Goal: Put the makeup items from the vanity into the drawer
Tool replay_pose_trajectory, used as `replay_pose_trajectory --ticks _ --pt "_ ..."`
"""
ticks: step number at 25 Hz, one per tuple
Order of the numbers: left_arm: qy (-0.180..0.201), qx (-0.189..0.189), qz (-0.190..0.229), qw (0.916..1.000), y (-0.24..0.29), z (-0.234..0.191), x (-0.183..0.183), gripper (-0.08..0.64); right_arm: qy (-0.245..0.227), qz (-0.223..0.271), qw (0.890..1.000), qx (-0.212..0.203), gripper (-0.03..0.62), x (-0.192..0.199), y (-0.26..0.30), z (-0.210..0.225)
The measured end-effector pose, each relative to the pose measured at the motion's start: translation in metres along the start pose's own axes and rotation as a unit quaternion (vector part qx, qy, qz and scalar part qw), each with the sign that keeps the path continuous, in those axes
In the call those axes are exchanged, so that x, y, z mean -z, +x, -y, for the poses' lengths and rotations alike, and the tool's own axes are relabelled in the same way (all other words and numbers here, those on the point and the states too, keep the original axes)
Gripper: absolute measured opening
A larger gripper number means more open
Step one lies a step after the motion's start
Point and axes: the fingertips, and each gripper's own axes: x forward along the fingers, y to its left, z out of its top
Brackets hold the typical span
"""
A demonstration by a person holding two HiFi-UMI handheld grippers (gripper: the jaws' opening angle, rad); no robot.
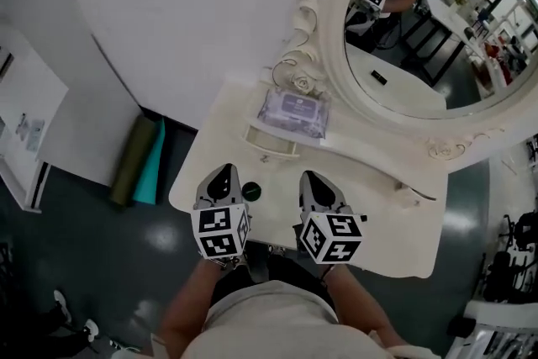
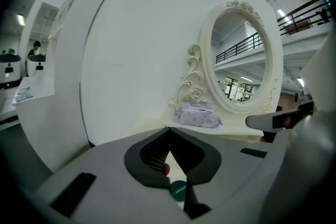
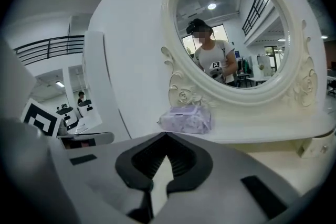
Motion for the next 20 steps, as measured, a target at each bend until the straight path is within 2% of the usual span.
replay_pose_trajectory --ticks 5,9,16,20 --pt "-0.007 -0.030 -0.003 0.9995 -0.002 -0.011 0.005 0.003 -0.010 -0.029 0.998 -0.051 0.017 0.011 0.020 -0.015" --pt "-0.020 -0.049 -0.023 0.9983 -0.003 -0.017 0.030 0.003 -0.014 -0.073 0.993 -0.096 0.017 0.038 0.032 -0.023" --pt "-0.056 -0.083 -0.055 0.9935 0.000 -0.029 0.072 0.003 -0.063 -0.147 0.972 -0.172 0.020 0.082 0.052 -0.040" --pt "-0.070 -0.091 -0.062 0.9915 0.004 -0.034 0.087 0.003 -0.078 -0.177 0.960 -0.201 0.023 0.102 0.065 -0.049"
